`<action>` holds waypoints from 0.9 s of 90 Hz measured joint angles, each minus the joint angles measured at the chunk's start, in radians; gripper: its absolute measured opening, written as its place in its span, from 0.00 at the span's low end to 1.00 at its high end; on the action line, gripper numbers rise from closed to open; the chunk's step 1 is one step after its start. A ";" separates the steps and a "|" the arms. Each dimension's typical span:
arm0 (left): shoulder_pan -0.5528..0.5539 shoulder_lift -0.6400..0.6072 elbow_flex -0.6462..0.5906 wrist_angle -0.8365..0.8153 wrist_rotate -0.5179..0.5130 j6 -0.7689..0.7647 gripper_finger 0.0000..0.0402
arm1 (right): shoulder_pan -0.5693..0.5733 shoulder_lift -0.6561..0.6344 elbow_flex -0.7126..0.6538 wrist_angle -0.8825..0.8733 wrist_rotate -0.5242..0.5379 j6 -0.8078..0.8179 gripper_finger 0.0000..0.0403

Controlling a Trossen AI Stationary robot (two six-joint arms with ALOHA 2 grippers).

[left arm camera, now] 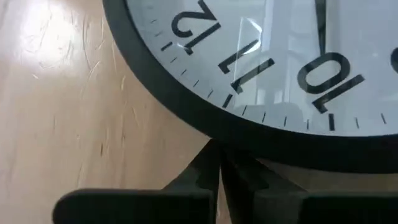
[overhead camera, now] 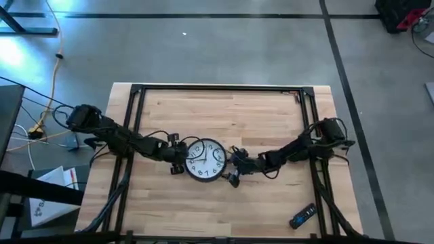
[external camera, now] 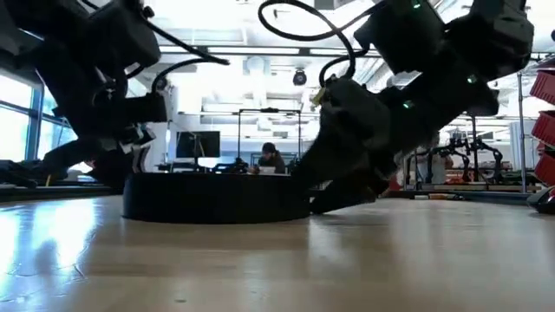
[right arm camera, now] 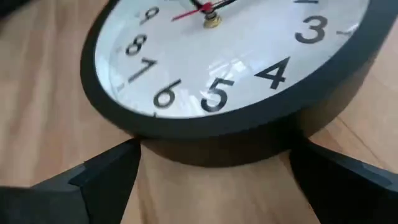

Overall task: Insert battery
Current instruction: Insert the yellow battery into the white-black wall clock

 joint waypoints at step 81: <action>-0.010 0.005 -0.001 -0.002 -0.009 0.007 0.00 | -0.069 -0.035 -0.002 0.133 -0.156 0.490 0.93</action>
